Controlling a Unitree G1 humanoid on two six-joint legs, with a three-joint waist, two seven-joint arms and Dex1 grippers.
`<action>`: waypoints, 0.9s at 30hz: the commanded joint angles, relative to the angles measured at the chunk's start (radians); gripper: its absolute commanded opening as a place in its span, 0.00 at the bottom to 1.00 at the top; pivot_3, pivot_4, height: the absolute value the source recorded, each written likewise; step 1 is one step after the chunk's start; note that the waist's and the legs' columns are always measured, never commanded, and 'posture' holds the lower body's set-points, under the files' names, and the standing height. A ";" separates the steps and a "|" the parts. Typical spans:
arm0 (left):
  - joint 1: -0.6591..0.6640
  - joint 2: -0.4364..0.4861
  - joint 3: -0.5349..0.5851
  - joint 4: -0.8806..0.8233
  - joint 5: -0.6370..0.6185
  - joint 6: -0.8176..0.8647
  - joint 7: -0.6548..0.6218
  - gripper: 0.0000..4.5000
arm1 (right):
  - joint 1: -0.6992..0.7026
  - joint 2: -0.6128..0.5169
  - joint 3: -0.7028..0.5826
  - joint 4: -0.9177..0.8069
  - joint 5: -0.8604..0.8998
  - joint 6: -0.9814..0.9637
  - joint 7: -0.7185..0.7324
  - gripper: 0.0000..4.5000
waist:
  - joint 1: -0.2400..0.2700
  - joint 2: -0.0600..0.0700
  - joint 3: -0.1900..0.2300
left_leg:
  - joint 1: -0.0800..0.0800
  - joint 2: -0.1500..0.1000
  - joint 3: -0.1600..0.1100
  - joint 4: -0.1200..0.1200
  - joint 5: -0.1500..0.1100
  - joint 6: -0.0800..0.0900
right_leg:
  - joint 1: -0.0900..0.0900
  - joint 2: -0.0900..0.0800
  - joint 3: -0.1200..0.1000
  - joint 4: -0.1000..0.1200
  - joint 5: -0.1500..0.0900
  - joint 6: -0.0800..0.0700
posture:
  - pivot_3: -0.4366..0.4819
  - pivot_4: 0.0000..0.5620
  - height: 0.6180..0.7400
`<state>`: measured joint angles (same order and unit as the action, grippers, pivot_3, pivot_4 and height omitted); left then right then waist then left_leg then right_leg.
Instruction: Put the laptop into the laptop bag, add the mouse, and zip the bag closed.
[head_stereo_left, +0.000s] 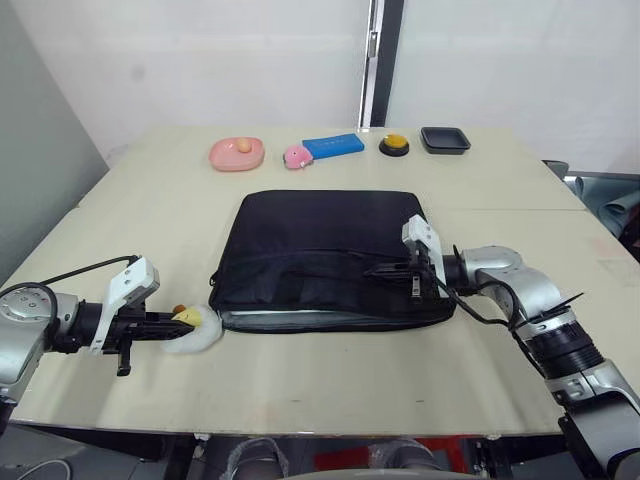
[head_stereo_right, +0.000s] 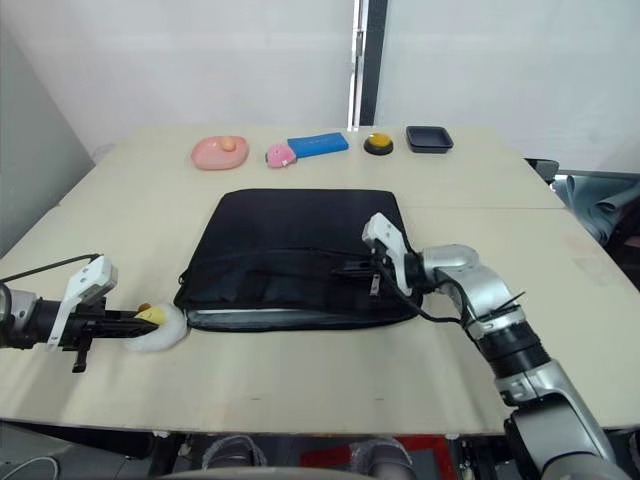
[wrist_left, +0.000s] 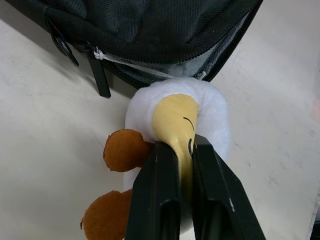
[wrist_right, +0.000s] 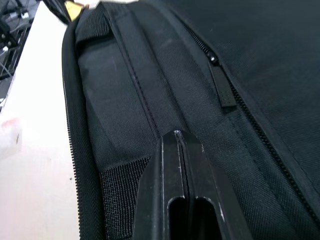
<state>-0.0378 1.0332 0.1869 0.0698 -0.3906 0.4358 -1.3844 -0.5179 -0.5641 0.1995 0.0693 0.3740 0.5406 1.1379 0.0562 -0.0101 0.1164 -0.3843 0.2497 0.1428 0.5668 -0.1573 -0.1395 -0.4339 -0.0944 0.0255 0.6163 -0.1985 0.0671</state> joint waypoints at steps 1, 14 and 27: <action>0.004 0.009 0.016 -0.011 -0.019 -0.007 -0.012 0.01 | -0.013 -0.019 0.031 0.028 -0.055 -0.034 0.013 0.00 | 0.000 0.000 0.000 | 0.000 0.000 0.000 0.000 0.000 0.000 | 0.000 0.000 0.000 0.000 0.000 0.000 | 0.48 0.27 1.00; 0.113 0.028 0.069 -0.145 -0.080 0.044 -0.014 0.01 | 0.029 0.000 0.161 0.131 -0.212 -0.122 0.010 0.00 | -0.010 -0.004 -0.006 | 0.016 0.000 0.001 0.000 -0.001 -0.001 | 0.015 0.000 0.001 0.001 -0.001 0.000 | 0.48 0.27 1.00; 0.236 0.011 0.030 -0.314 -0.097 0.059 0.014 0.01 | 0.046 -0.002 0.152 0.093 -0.196 -0.094 0.010 0.00 | -0.011 -0.004 -0.009 | 0.016 0.000 0.001 -0.004 -0.001 -0.001 | 0.016 0.000 0.001 -0.003 -0.001 0.000 | 0.48 0.27 1.00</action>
<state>0.1860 1.0463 0.2247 -0.1964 -0.4633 0.4905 -1.3586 -0.5216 -0.5616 0.2886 0.1256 0.2269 0.3946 1.1451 0.0453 -0.0141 0.1074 -0.3678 0.2500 0.1441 0.5625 -0.1580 -0.1403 -0.4179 -0.0943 0.0264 0.6131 -0.1993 0.0668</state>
